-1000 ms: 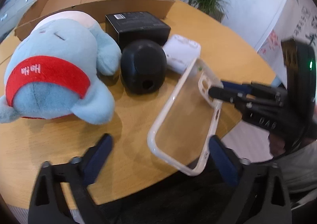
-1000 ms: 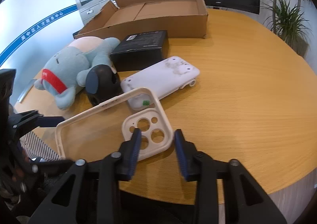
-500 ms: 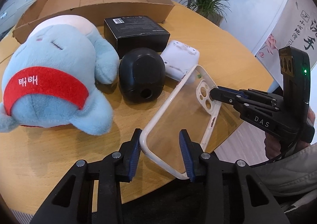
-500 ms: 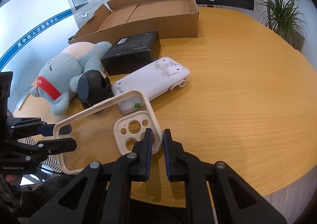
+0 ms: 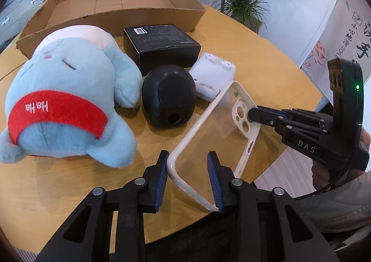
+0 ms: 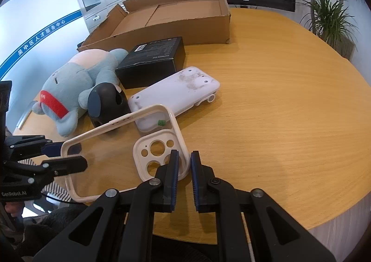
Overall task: Organize objects
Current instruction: 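Close the right gripper on the rim of the clear phone case, then lift the phone case with the right gripper and carry it over the cardboard box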
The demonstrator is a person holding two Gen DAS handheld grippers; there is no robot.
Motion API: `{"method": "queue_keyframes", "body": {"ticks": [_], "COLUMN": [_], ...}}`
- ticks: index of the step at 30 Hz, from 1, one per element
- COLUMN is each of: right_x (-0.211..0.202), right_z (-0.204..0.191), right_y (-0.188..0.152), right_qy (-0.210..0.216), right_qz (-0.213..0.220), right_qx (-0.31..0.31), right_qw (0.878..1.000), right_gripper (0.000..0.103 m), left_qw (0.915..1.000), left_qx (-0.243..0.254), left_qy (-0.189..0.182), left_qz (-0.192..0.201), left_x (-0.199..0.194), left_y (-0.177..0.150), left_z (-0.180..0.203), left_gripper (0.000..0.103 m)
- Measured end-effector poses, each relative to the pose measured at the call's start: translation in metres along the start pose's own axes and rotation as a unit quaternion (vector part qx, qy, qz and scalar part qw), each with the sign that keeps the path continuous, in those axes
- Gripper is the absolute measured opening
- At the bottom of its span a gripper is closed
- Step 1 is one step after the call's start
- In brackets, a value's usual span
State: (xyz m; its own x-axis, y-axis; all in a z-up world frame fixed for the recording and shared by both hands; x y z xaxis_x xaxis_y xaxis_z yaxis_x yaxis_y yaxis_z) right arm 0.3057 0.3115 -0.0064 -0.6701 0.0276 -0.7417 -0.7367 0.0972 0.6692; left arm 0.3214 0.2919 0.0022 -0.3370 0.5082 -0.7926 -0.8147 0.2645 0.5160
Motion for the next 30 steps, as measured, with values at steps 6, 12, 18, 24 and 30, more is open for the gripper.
{"method": "queue_keyframes", "body": {"ticks": [6, 12, 18, 24, 30], "right_x": [-0.002, -0.007, -0.014, -0.016, -0.023], "right_z": [0.004, 0.006, 0.009, 0.007, 0.004], "right_y": [0.002, 0.006, 0.020, 0.034, 0.059], "right_qy": [-0.006, -0.014, -0.023, -0.029, -0.037], "right_qz": [0.002, 0.008, 0.019, 0.025, 0.042], "right_qx": [0.007, 0.007, 0.004, 0.000, -0.011], "right_qw": [1.000, 1.000, 1.000, 0.999, 0.998], "right_gripper": [0.005, 0.005, 0.005, 0.005, 0.005], "left_qw": [1.0000, 0.9998, 0.9995, 0.9991, 0.9977], "left_qx": [-0.004, 0.006, 0.003, 0.002, 0.002], "left_qy": [-0.003, 0.001, -0.002, -0.002, -0.002], "left_qz": [0.007, 0.019, 0.030, 0.043, 0.067], "left_x": [-0.003, -0.004, -0.010, -0.019, -0.031], "left_y": [0.004, 0.015, 0.026, 0.040, 0.061], "left_z": [0.000, 0.002, 0.000, -0.003, -0.004], "left_gripper": [0.027, 0.025, 0.023, 0.023, 0.023]}}
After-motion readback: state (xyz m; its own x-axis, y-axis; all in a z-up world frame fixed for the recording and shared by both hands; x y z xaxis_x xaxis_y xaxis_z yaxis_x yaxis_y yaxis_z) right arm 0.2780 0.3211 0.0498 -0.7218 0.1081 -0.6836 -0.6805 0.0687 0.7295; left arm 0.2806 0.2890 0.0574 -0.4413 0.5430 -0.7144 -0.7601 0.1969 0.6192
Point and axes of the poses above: each gripper's, at about its wrist camera, not at the fingertips, and x roughly the way its jaws point, z to its right, y to its top, the point moved 6 cm from there along x, roughly the way its jaws point, and after that the axes turned 9 degrees about -x, right-handed, at the moved point
